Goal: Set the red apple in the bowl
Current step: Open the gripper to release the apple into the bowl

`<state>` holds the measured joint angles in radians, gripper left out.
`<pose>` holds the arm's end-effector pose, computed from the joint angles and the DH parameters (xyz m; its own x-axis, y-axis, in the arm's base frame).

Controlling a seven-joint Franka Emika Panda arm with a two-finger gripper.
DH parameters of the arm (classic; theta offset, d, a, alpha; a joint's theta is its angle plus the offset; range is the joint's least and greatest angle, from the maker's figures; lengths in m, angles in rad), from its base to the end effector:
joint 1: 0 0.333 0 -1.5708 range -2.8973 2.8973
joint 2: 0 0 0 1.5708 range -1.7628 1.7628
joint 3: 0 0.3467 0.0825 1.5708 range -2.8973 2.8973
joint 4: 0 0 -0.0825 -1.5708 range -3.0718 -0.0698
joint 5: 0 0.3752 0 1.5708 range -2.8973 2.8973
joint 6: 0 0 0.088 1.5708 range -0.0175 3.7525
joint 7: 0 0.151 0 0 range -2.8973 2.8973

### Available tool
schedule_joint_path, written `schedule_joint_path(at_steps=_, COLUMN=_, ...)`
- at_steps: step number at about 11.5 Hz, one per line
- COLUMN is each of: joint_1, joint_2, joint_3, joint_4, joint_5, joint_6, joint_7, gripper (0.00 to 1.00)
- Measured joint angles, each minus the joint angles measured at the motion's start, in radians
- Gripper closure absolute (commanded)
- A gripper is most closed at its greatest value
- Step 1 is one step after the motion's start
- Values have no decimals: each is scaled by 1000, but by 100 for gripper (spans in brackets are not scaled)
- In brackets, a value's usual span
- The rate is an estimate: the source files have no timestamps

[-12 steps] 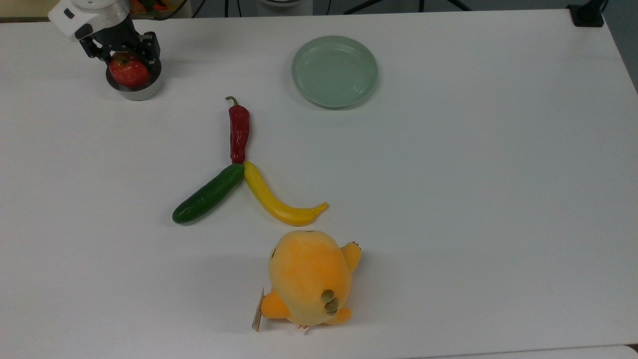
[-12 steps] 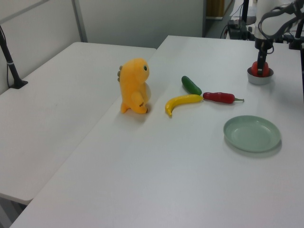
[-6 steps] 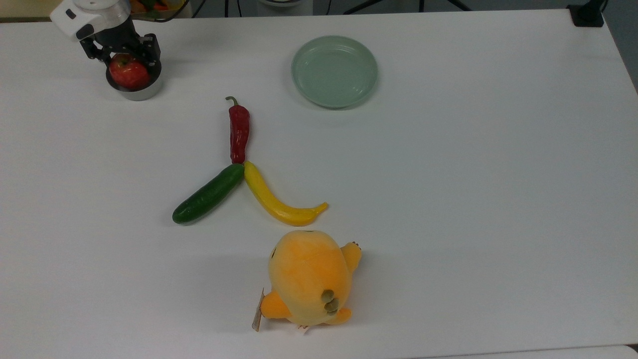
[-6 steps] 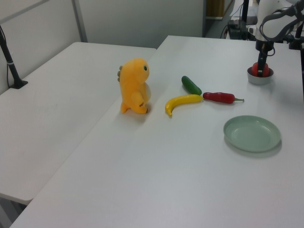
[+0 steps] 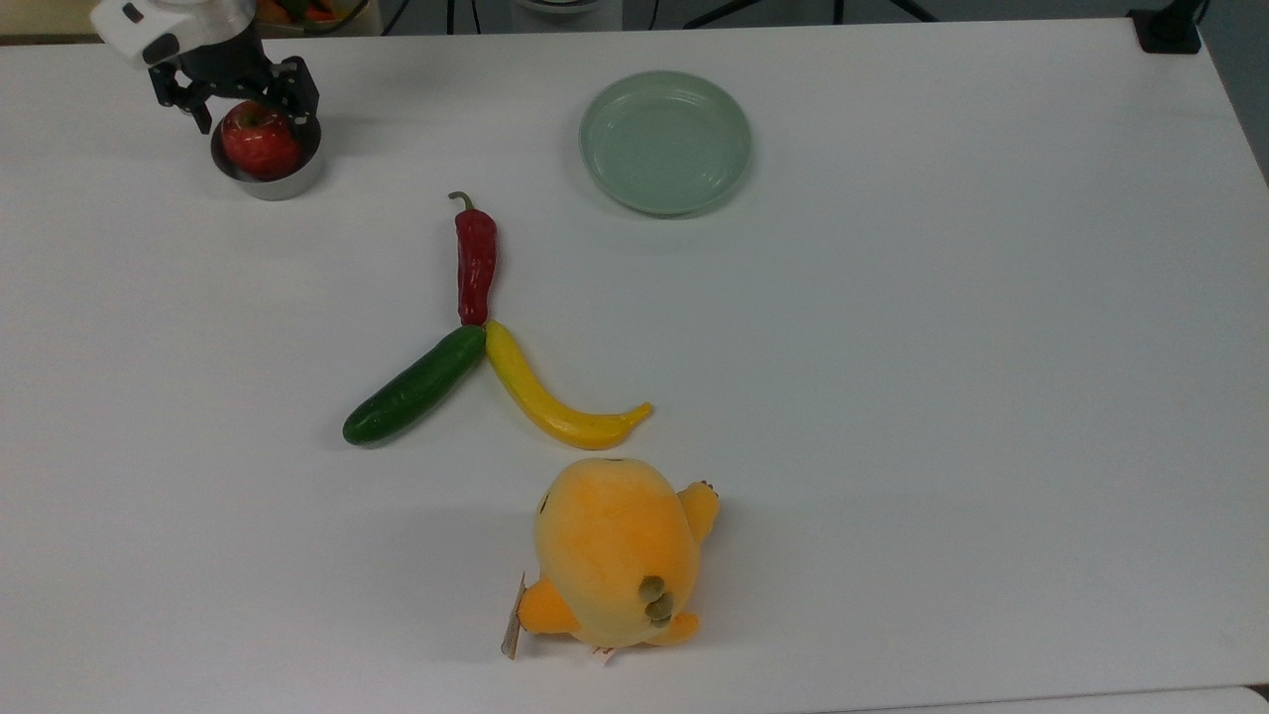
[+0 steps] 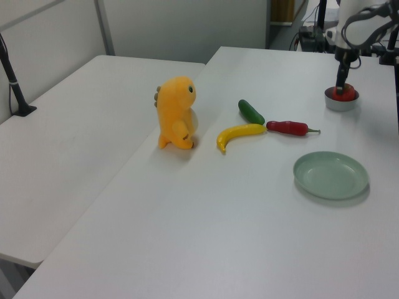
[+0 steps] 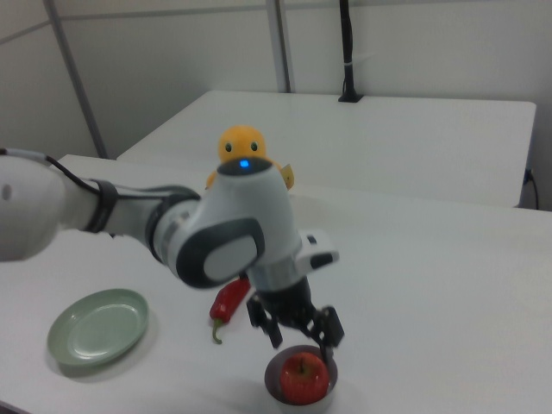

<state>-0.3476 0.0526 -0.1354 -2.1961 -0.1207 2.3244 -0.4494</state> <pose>0.4791 -0.2577 0.3605 0.9987 0.0474 0.0207 0.0445 -0.9915 0.1220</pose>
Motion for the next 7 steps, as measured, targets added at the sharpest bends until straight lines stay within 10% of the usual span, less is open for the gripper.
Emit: schedule_joint_path(at_steps=7, joint_1=89, joint_2=-65, joint_3=155, joint_4=459, joint_5=134, joint_6=-568, joint_7=236, gripper=0)
